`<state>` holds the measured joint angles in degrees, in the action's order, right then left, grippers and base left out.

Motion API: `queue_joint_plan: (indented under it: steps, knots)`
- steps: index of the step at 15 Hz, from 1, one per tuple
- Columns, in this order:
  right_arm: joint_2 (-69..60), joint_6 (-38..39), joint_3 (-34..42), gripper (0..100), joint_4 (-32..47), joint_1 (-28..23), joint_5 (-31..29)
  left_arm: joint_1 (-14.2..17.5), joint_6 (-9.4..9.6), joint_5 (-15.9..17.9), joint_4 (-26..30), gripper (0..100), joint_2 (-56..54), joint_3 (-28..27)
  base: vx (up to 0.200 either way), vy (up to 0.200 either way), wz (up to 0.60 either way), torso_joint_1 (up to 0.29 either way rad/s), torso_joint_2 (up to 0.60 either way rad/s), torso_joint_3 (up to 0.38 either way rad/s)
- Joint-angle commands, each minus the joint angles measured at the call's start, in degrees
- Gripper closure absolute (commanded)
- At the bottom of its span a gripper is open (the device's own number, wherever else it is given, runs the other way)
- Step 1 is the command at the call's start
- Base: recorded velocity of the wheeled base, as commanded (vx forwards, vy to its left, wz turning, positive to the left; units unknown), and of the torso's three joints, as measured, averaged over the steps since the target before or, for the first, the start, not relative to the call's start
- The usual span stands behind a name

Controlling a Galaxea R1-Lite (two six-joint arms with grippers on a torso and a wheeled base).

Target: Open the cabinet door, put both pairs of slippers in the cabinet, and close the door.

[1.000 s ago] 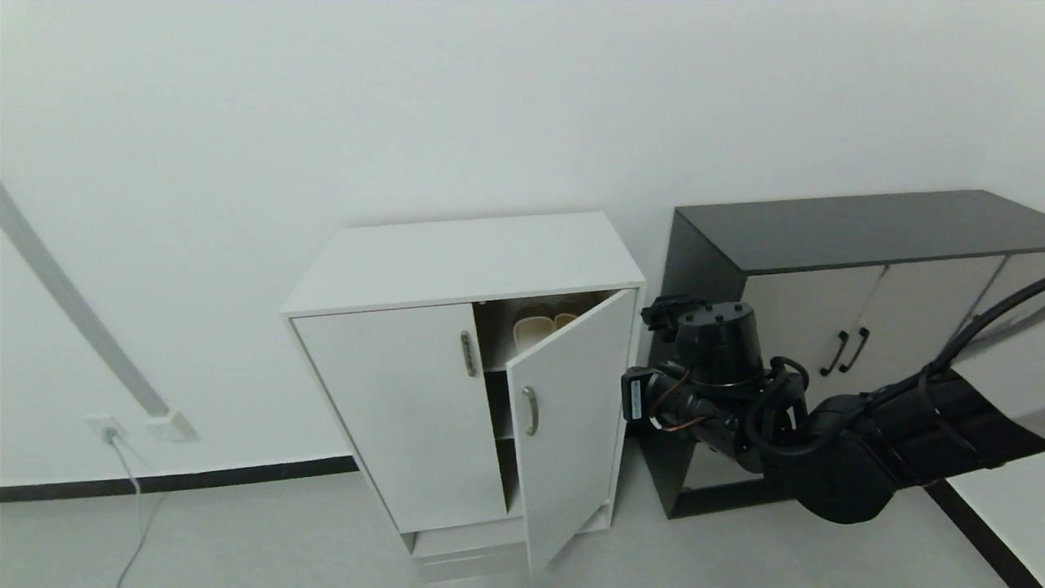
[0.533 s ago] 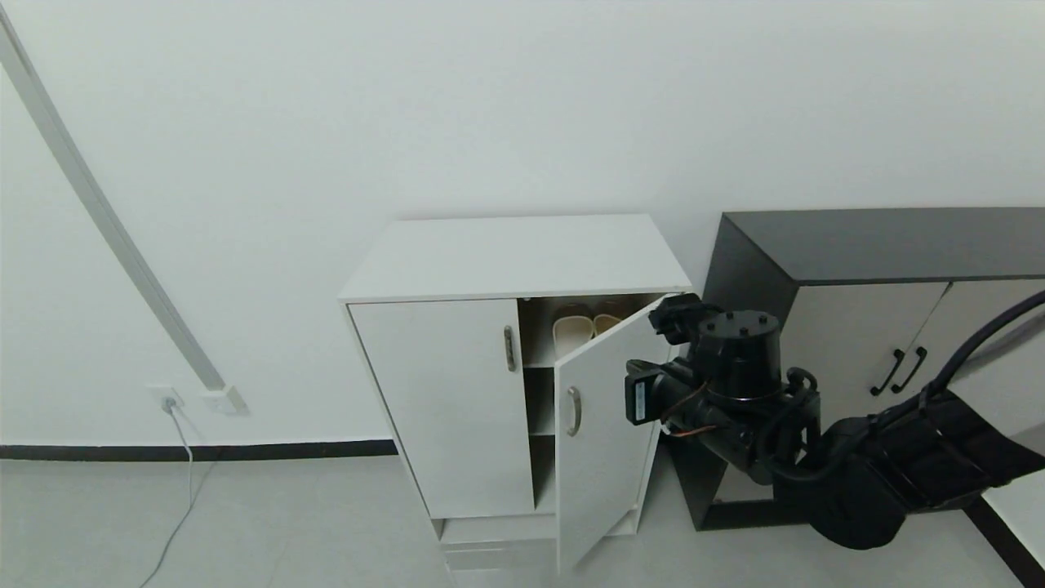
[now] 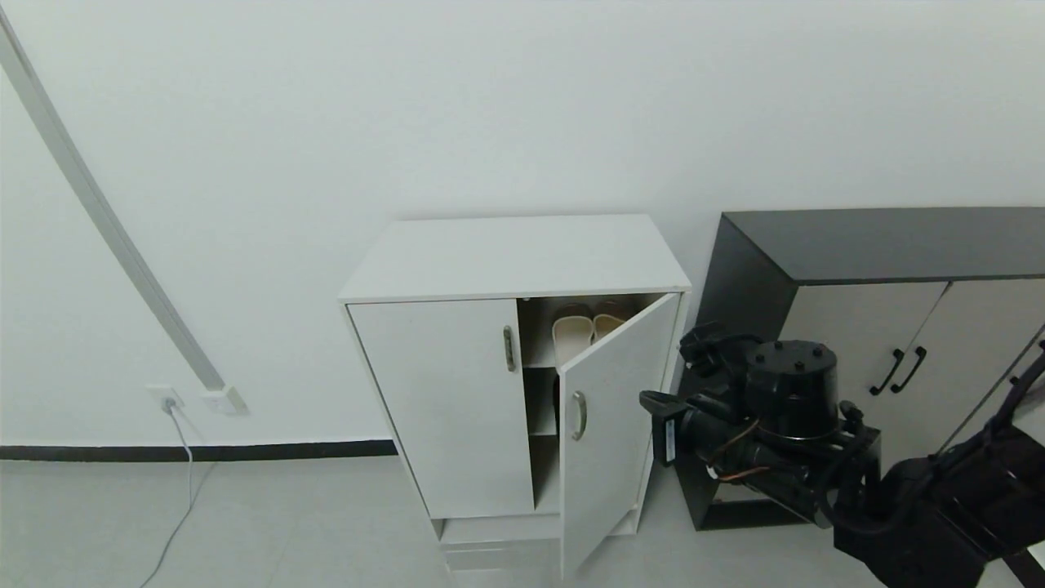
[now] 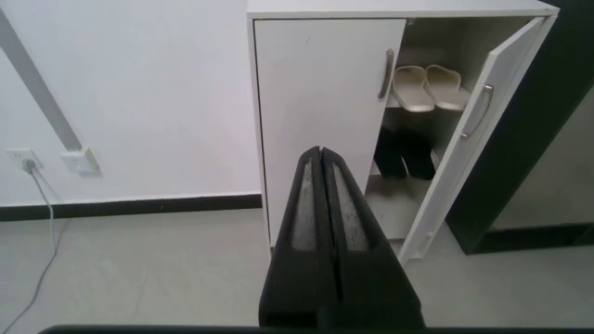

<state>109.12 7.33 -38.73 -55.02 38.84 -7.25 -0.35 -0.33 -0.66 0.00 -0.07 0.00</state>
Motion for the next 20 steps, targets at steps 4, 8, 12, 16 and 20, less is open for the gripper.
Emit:
queue_joint_plan:
  steps: [4,8,12,16,20]
  knots:
    - [-3.03,-0.03,6.65,100,-3.34,0.27,0.13,0.00,-0.02,-0.04,0.00,100,0.07,0.00,0.200,0.000,0.00,-0.005,0.00,0.007]
    - [-3.30,-0.03,8.93,100,-3.52,0.36,0.22,0.00,-0.11,-0.04,0.00,100,0.07,0.00,0.050,0.000,0.00,0.003,0.00,0.001]
    - [-2.24,-0.21,7.62,100,-3.43,0.36,1.28,0.00,-0.11,-0.04,0.00,100,0.07,0.00,0.000,0.000,0.00,0.000,0.00,0.000]
    - [1.62,-1.00,3.22,100,-3.43,0.27,1.01,0.00,-0.20,-0.13,0.00,100,0.07,0.00,0.000,0.000,0.00,0.000,0.00,0.000]
    - [4.44,-1.00,-0.47,100,-3.43,0.01,1.19,0.00,-0.20,-0.13,0.00,100,0.07,0.00,0.000,0.000,0.00,0.000,0.00,0.000]
